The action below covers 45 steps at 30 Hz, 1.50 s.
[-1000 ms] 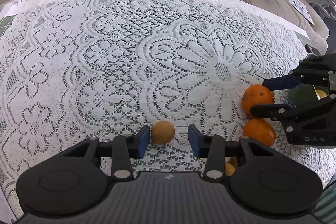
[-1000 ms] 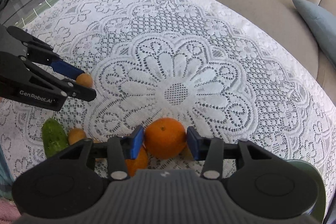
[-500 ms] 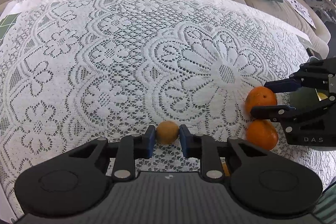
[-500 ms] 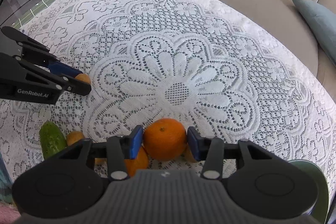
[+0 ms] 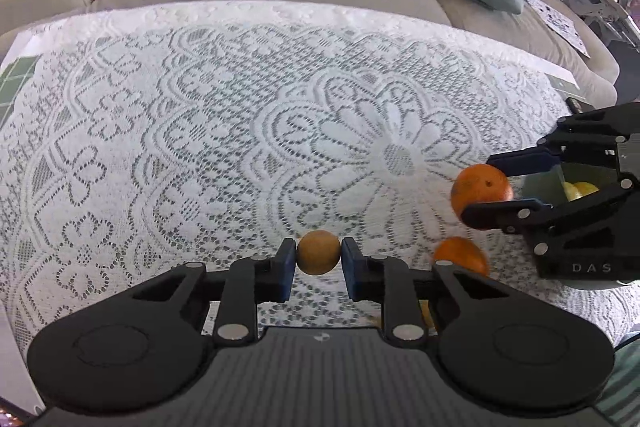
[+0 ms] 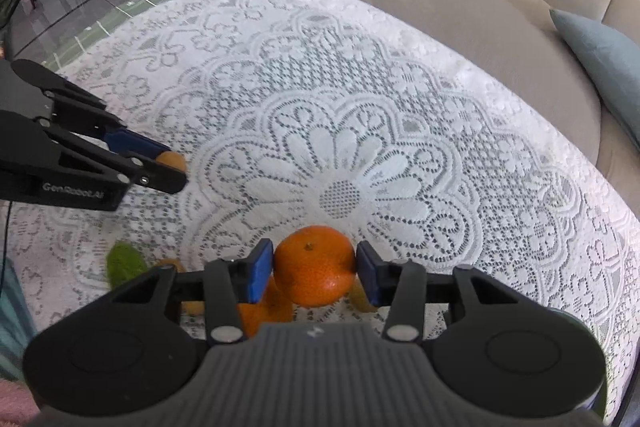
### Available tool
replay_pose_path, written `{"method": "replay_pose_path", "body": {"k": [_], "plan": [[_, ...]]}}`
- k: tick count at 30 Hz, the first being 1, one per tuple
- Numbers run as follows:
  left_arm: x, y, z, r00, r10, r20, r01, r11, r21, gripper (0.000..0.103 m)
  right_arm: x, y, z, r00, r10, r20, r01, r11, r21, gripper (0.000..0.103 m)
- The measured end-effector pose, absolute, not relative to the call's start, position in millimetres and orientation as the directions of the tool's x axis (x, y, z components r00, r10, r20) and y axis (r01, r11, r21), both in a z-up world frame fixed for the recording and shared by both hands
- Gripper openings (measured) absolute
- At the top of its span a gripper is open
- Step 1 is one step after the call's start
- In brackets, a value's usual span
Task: Organize fruits
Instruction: 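Carry the brown fruit and mandarin over the green colander and lower them inside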
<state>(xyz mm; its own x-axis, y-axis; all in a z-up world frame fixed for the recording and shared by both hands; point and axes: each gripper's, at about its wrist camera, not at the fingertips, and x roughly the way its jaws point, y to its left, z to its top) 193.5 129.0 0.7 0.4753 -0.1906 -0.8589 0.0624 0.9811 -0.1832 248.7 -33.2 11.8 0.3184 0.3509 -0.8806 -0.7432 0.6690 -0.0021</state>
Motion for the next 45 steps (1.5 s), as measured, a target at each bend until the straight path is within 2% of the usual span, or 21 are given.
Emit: {"method": "replay_pose_path", "body": {"k": [8, 16, 26, 45], "plan": [[180.9, 92.2, 36.2, 0.504, -0.247, -0.828, 0.158, 0.968, -0.193, 0.027, 229.6, -61.9, 58.6, 0.365, 0.413, -0.834, -0.766, 0.643, -0.017, 0.043], [172.0, 32.3, 59.7, 0.509, -0.318, -0.800, 0.305, 0.936, -0.178, 0.027, 227.8, -120.2, 78.1, 0.427, 0.370, -0.825, -0.713, 0.699, -0.055, 0.043], [185.2, -39.1, 64.1, 0.476, -0.374, -0.796, 0.415, 0.893, -0.172, 0.027, 245.1, -185.5, 61.4, 0.455, 0.296, -0.840, -0.611, 0.790, -0.052, 0.043], [233.1, -88.4, 25.1, 0.439, -0.300, -0.847, 0.436, 0.895, -0.091, 0.027, 291.5, -210.2, -0.5, 0.401, 0.270, -0.875, -0.552, 0.834, 0.004, 0.043]]}}
